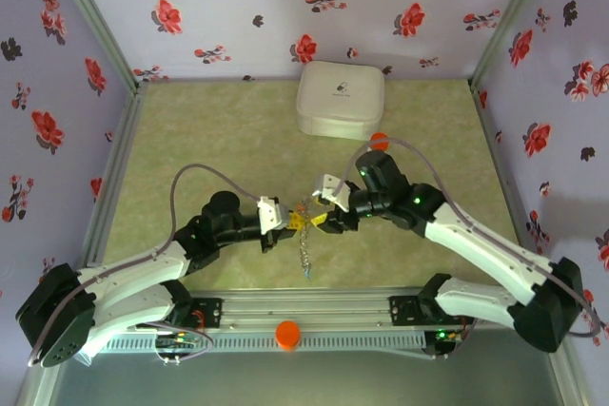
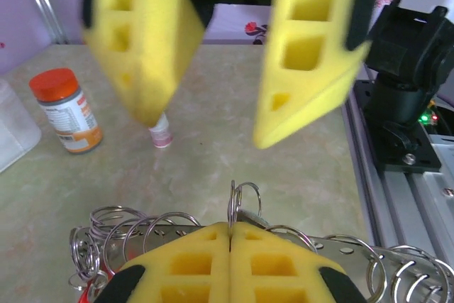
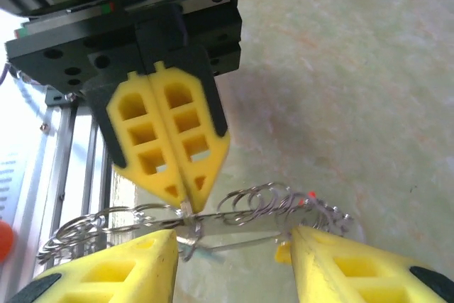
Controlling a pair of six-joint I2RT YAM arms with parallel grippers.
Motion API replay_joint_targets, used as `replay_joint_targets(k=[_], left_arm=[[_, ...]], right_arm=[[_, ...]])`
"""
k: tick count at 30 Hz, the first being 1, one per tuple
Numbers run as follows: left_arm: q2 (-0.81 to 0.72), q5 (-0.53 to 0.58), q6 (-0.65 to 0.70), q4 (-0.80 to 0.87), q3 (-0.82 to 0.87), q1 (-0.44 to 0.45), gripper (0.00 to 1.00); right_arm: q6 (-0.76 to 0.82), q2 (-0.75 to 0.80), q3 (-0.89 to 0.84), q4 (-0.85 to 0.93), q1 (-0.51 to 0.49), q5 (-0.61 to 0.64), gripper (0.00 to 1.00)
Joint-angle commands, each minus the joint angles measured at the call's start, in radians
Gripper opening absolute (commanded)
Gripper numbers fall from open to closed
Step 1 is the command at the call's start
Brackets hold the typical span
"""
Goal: Put the keys on the keyring
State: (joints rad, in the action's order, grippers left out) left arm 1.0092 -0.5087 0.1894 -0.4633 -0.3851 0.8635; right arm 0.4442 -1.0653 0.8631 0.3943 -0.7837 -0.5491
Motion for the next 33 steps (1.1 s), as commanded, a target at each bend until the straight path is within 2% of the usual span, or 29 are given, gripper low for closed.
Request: replay_joint_targets(k=[1, 5, 11, 15, 19, 22, 28, 31, 33], left_arm=[[-0.001, 0.05, -0.024, -0.111, 0.013, -0.004, 0.0], [0.003, 0.065, -0.05, -0.182, 0.036, -0.004, 0.0], [0.02, 0.045, -0.084, -0.251, 0.057, -0.004, 0.0], [0.037, 0.02, -0.102, -0.309, 0.072, -0.004, 0.0], [0.046, 0.007, -0.109, -0.349, 0.081, -0.005, 0.0], [0.046, 0.001, -0.114, -0.373, 0.081, -0.005, 0.0], [0.052, -0.007, -0.138, -0.452, 0.119, -0.006, 0.0], [0.054, -0.011, -0.144, -0.461, 0.122, -0.006, 0.0], [0.049, 0.014, -0.142, -0.438, 0.118, -0.008, 0.0]], right_arm=[[-0.178, 0.052, -0.086, -0.152, -0.015, 0.014, 0.46], [-0.227, 0.071, -0.171, -0.257, -0.063, 0.085, 0.47], [-0.251, 0.054, -0.212, -0.354, -0.065, 0.106, 0.41], [-0.258, 0.053, -0.224, -0.39, -0.064, 0.107, 0.41], [-0.261, 0.039, -0.221, -0.401, -0.063, 0.076, 0.31], [-0.259, 0.031, -0.219, -0.404, -0.064, 0.055, 0.2], [-0.244, 0.019, -0.214, -0.405, -0.062, 0.03, 0.2], [-0.222, 0.018, -0.191, -0.392, -0.057, 0.014, 0.0], [-0.17, 0.018, -0.156, -0.325, -0.056, 0.011, 0.0]])
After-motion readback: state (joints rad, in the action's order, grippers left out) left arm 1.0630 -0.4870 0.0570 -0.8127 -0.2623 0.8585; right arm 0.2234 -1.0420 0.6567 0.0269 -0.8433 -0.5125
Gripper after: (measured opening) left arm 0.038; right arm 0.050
